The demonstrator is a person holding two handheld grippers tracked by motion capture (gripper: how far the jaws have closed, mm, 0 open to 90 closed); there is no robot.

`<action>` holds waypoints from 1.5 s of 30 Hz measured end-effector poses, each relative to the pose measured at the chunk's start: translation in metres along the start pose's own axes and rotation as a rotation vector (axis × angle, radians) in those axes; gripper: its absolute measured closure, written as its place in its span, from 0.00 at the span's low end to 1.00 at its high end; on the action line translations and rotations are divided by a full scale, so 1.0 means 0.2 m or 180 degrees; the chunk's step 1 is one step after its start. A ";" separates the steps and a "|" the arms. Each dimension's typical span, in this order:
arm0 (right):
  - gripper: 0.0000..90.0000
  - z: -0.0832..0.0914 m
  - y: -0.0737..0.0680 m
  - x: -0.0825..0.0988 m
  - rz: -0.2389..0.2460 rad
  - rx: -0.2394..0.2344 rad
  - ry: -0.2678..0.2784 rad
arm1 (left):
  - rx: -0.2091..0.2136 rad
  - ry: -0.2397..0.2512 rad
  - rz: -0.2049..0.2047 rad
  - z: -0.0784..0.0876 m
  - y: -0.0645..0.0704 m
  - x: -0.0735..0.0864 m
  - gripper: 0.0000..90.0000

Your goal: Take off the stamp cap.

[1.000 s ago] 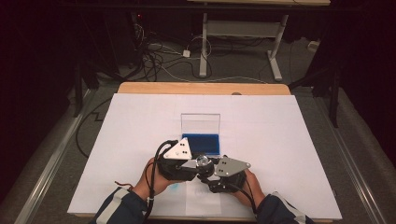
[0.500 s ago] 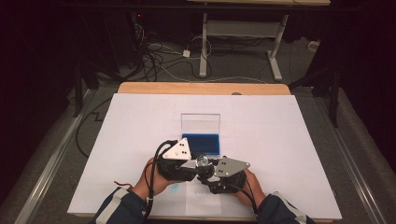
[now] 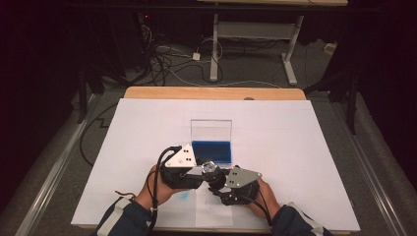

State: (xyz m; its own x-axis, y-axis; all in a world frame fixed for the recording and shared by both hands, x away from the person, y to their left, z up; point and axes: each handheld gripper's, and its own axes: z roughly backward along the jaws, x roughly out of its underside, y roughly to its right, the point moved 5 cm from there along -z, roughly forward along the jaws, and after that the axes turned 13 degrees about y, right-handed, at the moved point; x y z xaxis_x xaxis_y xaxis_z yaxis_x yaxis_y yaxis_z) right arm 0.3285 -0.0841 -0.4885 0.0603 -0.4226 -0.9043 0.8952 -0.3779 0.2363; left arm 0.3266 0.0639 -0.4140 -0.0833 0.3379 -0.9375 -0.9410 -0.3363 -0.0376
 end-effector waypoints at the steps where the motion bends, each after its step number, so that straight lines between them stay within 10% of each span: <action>1: 0.43 0.00 0.00 0.00 0.0007 0.0003 -0.0004 | -0.0002 -0.0006 -0.0003 0.00 0.00 0.00 0.60; 45: 0.43 0.35 0.16 -0.04 0.0021 0.0354 0.0093 | -0.0328 0.0017 -0.0009 0.12 -0.11 0.02 0.60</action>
State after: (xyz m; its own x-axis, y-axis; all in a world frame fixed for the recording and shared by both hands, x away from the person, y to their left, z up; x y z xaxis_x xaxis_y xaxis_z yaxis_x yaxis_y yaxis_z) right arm 0.3250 -0.1503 -0.4487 0.0804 -0.4020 -0.9121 0.8404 -0.4648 0.2789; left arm 0.3396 0.0942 -0.4086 -0.0787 0.3343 -0.9392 -0.9025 -0.4240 -0.0753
